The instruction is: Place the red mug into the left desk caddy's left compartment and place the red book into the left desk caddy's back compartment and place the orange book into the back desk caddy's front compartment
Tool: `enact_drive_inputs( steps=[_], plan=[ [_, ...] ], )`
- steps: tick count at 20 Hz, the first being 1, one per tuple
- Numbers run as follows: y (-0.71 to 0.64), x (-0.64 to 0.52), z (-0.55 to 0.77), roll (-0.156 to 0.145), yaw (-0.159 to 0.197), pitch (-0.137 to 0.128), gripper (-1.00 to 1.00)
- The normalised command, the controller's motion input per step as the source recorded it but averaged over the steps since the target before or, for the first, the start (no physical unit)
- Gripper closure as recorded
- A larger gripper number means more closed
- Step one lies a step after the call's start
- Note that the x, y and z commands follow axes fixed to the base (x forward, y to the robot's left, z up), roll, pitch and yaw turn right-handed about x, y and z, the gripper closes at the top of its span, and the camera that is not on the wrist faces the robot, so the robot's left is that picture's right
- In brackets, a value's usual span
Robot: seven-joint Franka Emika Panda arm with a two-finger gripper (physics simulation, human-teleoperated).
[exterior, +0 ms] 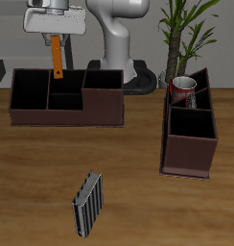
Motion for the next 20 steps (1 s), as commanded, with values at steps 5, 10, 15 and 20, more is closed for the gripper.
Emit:
enact_drive_inputs(
  steps=[5,10,15,20],
  plan=[
    [-0.15,-0.01,-0.14,0.048,0.269,0.004,1.00],
    [-0.03,-0.08,-0.04,0.014,0.190,-0.009,1.00],
    [0.06,-0.13,0.02,0.003,0.195,-0.020,1.00],
    [0.00,-0.03,-0.06,0.017,0.200,0.025,1.00]
  ],
)
